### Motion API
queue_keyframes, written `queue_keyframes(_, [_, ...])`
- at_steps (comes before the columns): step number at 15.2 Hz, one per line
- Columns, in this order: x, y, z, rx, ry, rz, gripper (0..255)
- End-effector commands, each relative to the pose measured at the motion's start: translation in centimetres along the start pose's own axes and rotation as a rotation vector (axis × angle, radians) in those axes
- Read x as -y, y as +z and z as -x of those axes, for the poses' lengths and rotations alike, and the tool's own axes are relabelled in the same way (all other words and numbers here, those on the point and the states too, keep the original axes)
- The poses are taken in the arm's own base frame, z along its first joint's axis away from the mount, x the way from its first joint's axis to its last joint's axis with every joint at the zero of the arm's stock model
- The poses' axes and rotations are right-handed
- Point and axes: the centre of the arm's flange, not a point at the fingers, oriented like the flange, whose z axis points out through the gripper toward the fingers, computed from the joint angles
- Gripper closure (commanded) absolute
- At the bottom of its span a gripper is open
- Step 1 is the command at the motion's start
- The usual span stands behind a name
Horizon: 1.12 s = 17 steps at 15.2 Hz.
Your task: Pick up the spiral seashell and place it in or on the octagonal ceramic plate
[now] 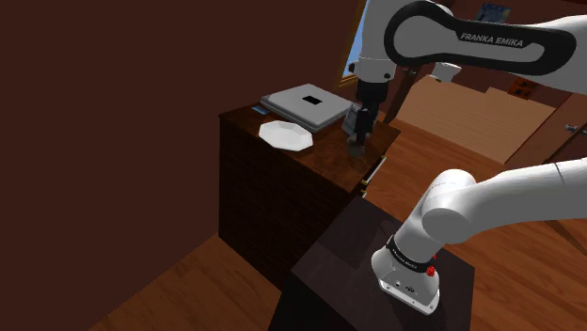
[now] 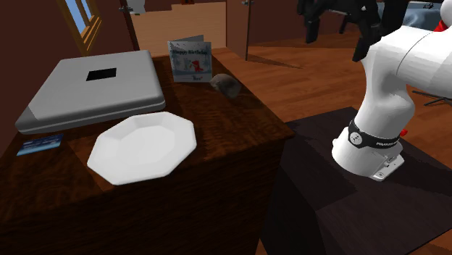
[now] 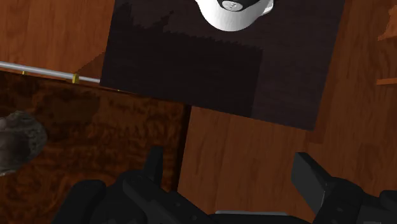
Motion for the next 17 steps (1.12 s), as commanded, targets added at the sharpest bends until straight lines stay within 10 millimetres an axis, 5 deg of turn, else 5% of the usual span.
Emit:
queue_keyframes(1, [0.0,0.0,0.0,0.000,0.000,0.000,0])
queue_keyframes(17, [-17.8,7.4,-9.8,0.061,0.358,-0.006,0])
